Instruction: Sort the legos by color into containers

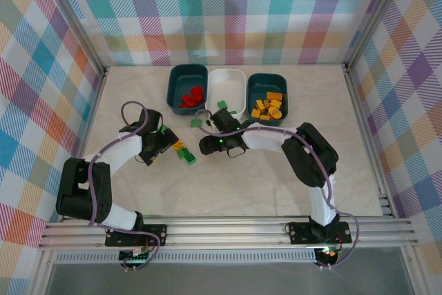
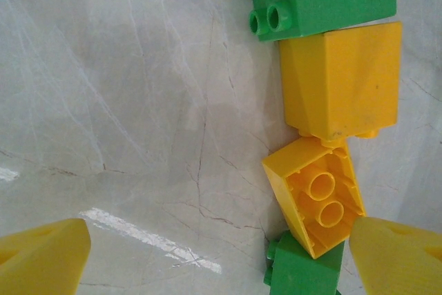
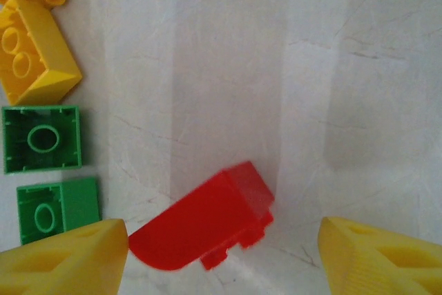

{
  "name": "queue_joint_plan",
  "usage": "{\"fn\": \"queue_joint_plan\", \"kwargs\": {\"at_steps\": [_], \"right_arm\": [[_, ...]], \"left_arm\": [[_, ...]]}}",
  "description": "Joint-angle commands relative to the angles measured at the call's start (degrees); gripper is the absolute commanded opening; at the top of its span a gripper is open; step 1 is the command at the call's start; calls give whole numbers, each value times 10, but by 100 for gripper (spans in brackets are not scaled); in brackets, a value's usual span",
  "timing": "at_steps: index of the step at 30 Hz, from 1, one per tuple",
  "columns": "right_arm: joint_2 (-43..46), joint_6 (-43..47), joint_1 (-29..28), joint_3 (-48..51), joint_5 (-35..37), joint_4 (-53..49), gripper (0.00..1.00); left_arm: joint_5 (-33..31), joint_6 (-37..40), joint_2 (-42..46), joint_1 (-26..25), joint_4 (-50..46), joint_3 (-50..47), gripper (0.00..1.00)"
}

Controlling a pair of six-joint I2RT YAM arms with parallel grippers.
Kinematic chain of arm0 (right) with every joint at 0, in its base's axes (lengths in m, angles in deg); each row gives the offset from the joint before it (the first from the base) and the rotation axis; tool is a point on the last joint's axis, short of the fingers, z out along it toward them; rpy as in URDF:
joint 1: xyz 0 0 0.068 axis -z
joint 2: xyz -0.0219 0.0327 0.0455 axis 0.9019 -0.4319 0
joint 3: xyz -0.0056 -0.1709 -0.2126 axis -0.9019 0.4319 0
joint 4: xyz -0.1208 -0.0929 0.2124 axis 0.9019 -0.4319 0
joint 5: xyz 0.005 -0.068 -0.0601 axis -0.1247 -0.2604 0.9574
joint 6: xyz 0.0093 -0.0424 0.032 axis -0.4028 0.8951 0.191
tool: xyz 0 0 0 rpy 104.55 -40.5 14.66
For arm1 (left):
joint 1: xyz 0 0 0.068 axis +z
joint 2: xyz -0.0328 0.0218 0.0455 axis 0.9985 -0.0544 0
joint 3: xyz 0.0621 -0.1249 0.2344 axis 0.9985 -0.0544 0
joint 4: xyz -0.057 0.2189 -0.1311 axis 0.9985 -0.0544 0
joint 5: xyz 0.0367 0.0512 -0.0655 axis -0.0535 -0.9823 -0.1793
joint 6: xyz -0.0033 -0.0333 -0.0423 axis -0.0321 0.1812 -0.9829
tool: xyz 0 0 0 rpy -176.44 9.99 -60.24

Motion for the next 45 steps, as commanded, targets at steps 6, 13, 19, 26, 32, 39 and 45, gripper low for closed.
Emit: {"fn": "queue_joint_plan", "kwargs": {"at_steps": [6,13,19,26,32,39,45], "right_arm": [[47,10,-25,18,-18,-50,77],[-6,-181,-26,-54,51,-86,78],[-62,-216,-31,-113,77,-118,73],[-80,-228,-39,-115,127,-119,62],[-75,-229,-40,-108,129,-101,43],[-40,-209,-41,-97,162,-89,31],[-18,-190,-40,-98,169,-73,24]], "left_arm": [[0,-1,7,7,0,-10,96],[14,-5,-7,8,9,-1,96],[0,6,9,8,-3,-6,96],[-3,10,13,8,2,-13,96],[1,14,6,8,0,-4,96],[0,13,5,8,0,-6,96],[-7,14,12,8,-7,-5,96]]}}
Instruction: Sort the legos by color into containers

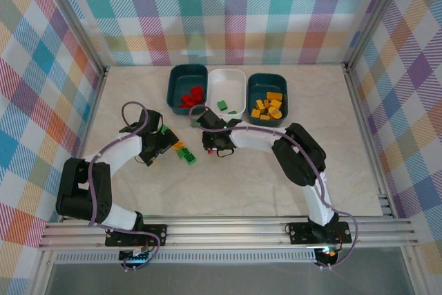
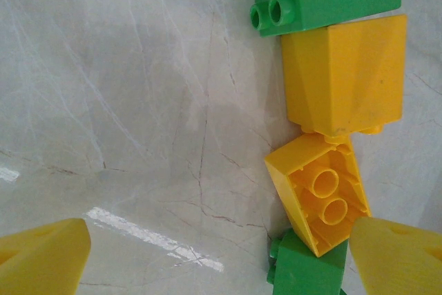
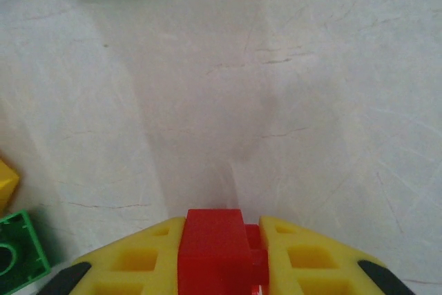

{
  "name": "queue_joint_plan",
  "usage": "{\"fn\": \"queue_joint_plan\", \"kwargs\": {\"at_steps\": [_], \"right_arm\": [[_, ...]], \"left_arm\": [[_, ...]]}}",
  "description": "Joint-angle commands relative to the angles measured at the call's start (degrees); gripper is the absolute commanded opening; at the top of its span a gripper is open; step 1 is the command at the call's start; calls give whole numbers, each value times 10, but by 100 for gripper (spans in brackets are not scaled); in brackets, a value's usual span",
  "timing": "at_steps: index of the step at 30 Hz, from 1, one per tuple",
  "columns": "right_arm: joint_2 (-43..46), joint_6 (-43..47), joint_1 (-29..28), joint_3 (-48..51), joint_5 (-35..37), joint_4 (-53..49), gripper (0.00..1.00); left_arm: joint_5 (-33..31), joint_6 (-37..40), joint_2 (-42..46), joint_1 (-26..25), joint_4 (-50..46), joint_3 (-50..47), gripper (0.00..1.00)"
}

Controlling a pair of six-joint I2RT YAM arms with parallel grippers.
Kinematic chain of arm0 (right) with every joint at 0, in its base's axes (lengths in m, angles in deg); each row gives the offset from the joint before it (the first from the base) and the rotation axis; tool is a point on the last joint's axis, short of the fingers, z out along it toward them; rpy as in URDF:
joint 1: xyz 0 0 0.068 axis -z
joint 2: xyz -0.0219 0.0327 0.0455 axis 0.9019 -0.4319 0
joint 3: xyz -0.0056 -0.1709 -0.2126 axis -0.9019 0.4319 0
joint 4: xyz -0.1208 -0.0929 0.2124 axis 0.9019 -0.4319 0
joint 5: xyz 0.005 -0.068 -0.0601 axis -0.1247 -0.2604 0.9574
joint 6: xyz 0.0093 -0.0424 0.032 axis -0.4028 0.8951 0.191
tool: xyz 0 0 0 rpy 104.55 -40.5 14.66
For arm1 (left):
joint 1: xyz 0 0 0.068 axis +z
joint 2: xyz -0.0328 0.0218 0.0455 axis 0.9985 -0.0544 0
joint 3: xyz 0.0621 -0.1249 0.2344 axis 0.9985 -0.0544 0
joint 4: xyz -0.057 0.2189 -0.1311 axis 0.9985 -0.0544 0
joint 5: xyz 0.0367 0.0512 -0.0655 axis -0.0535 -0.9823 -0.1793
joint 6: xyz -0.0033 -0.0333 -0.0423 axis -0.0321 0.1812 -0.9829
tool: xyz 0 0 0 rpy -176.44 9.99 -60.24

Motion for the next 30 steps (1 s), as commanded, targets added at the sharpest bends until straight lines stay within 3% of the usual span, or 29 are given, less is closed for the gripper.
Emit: {"fn": "queue_joint_plan", "kwargs": {"at_steps": [1,5,10,13,18,30], "right_arm": [[41,24,-1,-2,18,23,24],[50,53,22,-36,16,40,24],[10,118,59,-120,-14,71,24],[-41,144,75,-191,-28,68,24],[-136,178,93,-331,-56,19,24],[-268,205,96,-528,-53,-37,25]], "left_arm": [[-10,9,12,7,-12,0,96],[2,-16,9,10,-42,15,96],[138,-86,7,13,-3,20,96],[175,-100,4,14,1,36,96],[173,-89,-6,13,-15,58,95],[183,-95,-13,10,23,50,94]]}}
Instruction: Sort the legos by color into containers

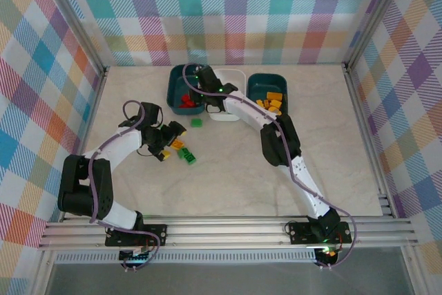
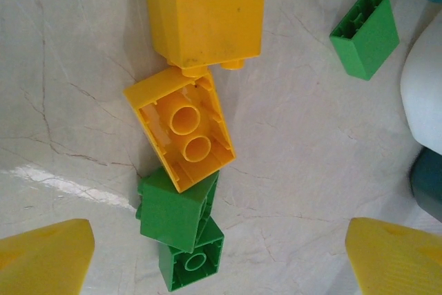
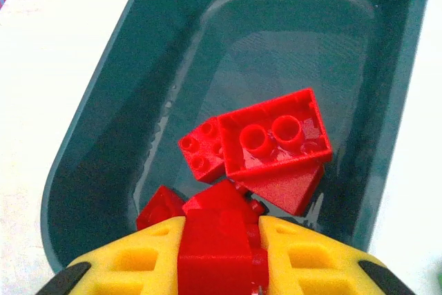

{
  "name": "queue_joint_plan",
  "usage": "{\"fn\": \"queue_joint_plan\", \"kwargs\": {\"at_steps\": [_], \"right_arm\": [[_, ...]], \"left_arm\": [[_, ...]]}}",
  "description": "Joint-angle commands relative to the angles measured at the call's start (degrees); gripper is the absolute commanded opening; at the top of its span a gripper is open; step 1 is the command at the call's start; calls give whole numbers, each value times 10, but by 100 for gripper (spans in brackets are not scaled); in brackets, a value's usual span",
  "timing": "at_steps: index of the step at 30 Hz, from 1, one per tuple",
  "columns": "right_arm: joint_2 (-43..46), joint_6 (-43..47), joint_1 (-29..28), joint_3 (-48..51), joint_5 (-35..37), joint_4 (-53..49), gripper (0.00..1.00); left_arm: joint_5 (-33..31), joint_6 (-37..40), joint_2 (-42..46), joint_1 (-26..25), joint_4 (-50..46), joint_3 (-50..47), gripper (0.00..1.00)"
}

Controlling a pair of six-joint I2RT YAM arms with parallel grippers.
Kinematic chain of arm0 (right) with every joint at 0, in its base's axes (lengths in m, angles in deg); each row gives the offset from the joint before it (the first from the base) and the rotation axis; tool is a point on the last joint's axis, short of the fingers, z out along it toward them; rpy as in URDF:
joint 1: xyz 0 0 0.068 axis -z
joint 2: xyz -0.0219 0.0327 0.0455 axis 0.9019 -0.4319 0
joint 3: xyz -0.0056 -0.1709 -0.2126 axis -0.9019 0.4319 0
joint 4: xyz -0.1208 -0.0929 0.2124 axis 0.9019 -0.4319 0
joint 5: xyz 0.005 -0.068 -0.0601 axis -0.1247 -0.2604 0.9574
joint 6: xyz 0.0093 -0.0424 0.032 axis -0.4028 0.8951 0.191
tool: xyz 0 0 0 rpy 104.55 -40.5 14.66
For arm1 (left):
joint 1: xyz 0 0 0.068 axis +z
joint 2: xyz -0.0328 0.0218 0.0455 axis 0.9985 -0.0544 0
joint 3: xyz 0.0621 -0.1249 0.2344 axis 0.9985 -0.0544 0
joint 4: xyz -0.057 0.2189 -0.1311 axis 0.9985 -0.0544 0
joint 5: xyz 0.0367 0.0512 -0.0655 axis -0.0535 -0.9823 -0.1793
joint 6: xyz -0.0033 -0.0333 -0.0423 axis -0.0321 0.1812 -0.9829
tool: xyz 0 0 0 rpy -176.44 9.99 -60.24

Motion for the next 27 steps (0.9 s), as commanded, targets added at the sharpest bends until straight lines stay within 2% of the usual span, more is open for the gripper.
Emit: {"fn": "queue_joint_plan", "kwargs": {"at_steps": [1,3,5,6,8,12,16,20,24,27], "right_arm": [[-11,15,-5,-45,0,-20,26],[-20,18,-5,-62,1,-32,36],[-26,20,-5,-76,3,-48,55],[-25,21,-5,-79,2,-55,59],[-11,21,-5,-71,6,-57,62],[56,20,-5,-3,16,-27,63],[180,8,-5,173,22,54,64],[316,-1,2,403,51,139,73],[442,-48,33,599,58,172,75],[520,-62,44,699,58,175,75]], "left_arm": [[9,-8,9,3,17,4,94],[4,-1,10,2,10,6,94],[-5,6,9,3,0,8,94],[-9,8,9,2,-2,9,95],[-19,10,7,3,-7,12,95],[-38,-11,-15,3,-17,26,96],[-41,-63,-60,2,-22,44,95],[-55,-93,-102,1,-29,65,95],[-78,-106,-128,1,-30,78,93],[-80,-115,-150,1,-20,89,89]]}}
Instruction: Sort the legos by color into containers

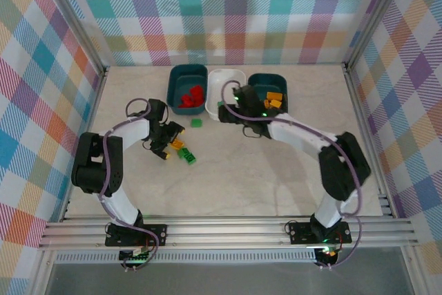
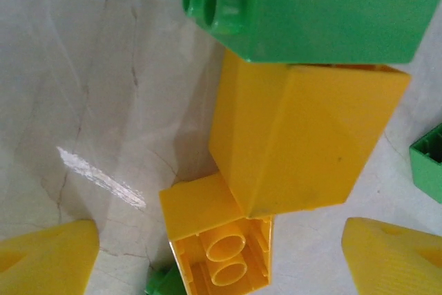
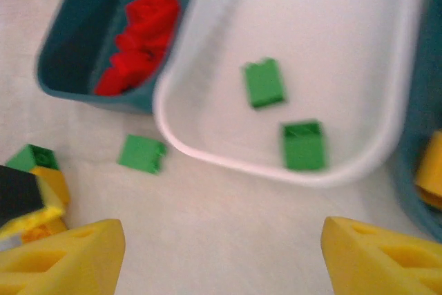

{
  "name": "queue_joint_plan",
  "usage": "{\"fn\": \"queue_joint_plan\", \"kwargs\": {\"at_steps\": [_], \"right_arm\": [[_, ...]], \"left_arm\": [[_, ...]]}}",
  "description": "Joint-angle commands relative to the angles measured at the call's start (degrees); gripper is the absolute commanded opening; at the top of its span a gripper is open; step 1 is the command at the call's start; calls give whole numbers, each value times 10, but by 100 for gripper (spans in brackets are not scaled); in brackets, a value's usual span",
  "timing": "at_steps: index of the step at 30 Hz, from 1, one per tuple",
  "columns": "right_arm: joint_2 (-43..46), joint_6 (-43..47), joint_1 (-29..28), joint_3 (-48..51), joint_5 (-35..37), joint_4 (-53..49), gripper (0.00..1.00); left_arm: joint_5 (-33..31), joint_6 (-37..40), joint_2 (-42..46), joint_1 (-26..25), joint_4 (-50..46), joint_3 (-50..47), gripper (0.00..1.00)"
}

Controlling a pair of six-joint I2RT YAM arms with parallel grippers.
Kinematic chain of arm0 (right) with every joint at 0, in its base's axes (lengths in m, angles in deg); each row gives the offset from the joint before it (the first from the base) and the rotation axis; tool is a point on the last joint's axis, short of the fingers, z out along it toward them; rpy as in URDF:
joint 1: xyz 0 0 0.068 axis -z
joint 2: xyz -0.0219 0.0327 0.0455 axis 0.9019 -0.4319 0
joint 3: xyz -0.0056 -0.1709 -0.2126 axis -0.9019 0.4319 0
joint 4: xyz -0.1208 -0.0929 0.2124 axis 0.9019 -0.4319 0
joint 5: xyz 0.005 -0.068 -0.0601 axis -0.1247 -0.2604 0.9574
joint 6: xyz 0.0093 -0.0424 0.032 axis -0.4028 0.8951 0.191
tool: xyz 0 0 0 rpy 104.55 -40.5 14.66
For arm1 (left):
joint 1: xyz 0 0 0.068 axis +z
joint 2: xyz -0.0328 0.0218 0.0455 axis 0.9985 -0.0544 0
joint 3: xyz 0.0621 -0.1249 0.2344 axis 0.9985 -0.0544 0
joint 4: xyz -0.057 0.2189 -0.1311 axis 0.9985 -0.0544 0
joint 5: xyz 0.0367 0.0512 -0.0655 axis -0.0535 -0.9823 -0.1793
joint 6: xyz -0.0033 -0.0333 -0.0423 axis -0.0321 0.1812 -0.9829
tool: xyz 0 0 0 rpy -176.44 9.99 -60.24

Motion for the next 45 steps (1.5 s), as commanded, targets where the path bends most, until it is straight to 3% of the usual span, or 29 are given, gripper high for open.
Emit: {"fn": "queue_joint_plan", "kwargs": {"at_steps": [1,4,8,13,25,33,41,45], "right_arm": [[61,-32,14,85,13,25,75],[109,-42,15,139,34,17,75],[147,-52,25,189,58,28,76],[160,-44,37,203,58,27,75],[224,-30,57,233,43,14,76],[255,-25,77,263,36,11,75],[276,-36,113,282,22,18,74],[278,-68,135,309,9,29,74]], "left_arm": [[-16,-20,-30,2,3,25,86],[-22,-29,-50,-2,2,34,75],[-26,-32,-67,-10,-3,40,70],[-35,-25,-78,-31,-13,52,64],[-69,-7,-81,-39,-40,88,38],[-75,16,-59,-45,-58,135,29],[-132,62,29,-55,-113,188,30],[-134,76,35,-91,-104,233,30]]}}
